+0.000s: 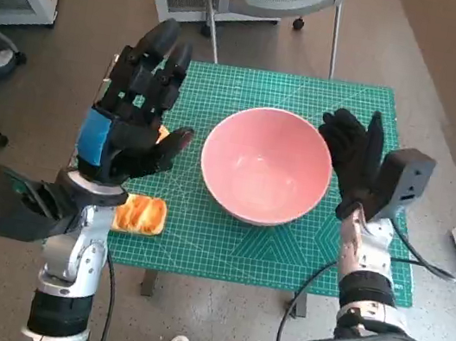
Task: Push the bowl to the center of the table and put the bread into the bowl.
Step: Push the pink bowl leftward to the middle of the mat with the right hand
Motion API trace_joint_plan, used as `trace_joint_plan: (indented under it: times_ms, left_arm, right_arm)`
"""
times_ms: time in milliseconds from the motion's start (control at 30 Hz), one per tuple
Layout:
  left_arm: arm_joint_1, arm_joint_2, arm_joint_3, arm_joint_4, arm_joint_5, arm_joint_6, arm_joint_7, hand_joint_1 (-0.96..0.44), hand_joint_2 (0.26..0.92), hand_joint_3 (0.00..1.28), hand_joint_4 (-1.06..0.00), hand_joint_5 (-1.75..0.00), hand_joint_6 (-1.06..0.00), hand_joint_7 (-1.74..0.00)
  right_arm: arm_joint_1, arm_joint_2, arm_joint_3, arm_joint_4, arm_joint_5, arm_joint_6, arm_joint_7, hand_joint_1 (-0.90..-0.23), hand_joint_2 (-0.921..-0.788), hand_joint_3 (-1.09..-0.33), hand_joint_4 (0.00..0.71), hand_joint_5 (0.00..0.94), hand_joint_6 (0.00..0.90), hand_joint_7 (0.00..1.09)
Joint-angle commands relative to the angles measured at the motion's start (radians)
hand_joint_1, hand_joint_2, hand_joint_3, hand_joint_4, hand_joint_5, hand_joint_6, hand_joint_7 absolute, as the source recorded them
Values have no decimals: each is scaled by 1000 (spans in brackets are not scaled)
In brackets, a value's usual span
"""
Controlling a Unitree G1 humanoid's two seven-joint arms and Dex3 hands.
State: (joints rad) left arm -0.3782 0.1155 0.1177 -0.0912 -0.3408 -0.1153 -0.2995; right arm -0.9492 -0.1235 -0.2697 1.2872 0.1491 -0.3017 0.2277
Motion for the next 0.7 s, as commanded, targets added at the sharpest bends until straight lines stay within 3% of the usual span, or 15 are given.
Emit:
trace_joint_plan:
  times_ms: [33,433,700]
  left_arm:
    - [14,-4,-2,-19,17,-13,12,-348,756,399,-30,-8,1,-440]
    - [19,-13,-6,-14,25,-17,20,-347,763,385,-32,-7,1,-440]
    - [25,-13,-6,-26,21,-14,20,-361,767,375,-31,-6,1,-439]
  right_arm:
    - [4,10,5,5,-11,20,5,-505,-921,-783,203,0,287,13]
    - [6,-20,-12,-10,7,14,39,-516,-921,-772,209,3,288,14]
    - [7,-62,-28,-109,27,-115,99,-541,-921,-744,219,6,278,9]
